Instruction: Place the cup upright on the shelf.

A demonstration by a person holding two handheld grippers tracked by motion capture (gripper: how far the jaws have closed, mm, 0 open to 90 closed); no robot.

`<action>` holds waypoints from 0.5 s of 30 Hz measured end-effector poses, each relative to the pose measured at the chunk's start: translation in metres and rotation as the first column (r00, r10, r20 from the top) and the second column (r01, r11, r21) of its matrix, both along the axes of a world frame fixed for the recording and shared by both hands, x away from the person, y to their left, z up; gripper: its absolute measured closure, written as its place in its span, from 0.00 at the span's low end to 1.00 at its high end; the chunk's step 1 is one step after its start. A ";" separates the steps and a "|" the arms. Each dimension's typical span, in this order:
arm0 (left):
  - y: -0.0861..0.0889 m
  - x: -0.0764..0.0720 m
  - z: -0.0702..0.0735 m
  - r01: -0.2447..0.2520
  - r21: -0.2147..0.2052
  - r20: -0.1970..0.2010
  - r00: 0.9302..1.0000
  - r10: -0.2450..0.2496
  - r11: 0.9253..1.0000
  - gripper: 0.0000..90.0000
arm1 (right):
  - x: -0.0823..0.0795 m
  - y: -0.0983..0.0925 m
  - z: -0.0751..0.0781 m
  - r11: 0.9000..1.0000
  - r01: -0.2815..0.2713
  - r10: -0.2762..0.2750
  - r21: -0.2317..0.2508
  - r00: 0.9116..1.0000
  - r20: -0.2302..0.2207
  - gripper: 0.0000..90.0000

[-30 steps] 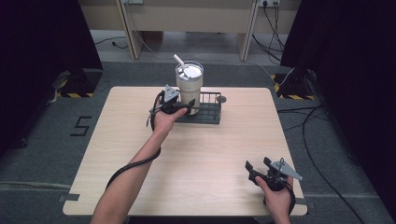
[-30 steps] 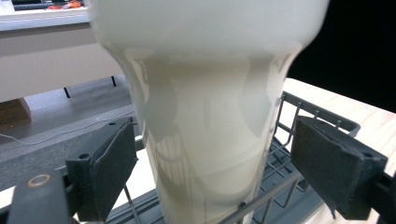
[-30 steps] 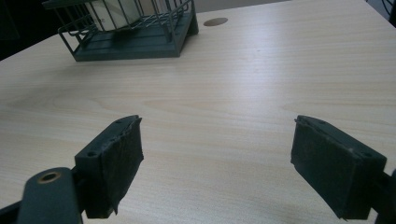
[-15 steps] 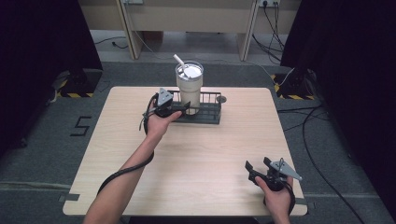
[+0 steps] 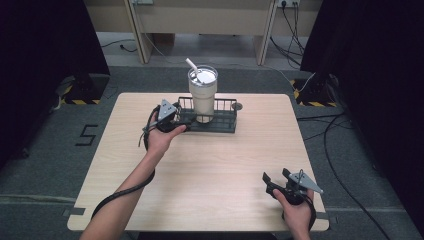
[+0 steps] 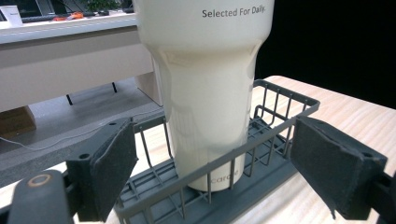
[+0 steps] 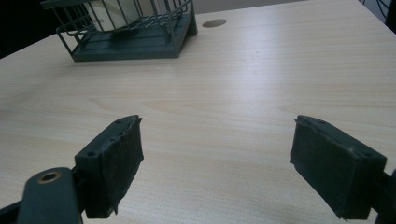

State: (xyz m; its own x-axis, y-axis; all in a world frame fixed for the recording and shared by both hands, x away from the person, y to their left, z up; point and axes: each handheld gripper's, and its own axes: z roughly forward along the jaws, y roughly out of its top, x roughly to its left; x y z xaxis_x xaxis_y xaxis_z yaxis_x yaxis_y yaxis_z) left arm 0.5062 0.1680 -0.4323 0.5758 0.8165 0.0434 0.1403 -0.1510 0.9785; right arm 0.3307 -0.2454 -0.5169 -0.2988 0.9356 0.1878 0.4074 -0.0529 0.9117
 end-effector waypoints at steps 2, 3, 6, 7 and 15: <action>0.003 -0.004 -0.001 -0.001 -0.007 -0.001 1.000 0.001 1.000 0.15 | 0.000 0.000 0.000 1.000 0.001 -0.001 0.000 1.000 -0.001 0.19; 0.005 -0.005 -0.001 0.000 -0.007 -0.001 1.000 0.000 1.000 0.15 | 0.000 0.000 0.000 1.000 0.000 0.000 -0.001 1.000 -0.002 0.19; 0.010 -0.010 -0.002 0.000 -0.004 0.000 1.000 0.000 1.000 0.16 | 0.000 0.000 0.000 1.000 0.001 -0.001 -0.006 1.000 0.002 0.19; 0.012 -0.012 -0.002 -0.001 -0.003 0.000 1.000 0.001 1.000 0.16 | 0.000 0.000 0.000 1.000 0.001 -0.001 -0.006 1.000 0.003 0.19; 0.027 -0.026 -0.007 -0.011 -0.011 -0.002 1.000 0.011 1.000 0.15 | 0.000 0.001 0.000 1.000 0.001 -0.001 -0.008 1.000 -0.001 0.19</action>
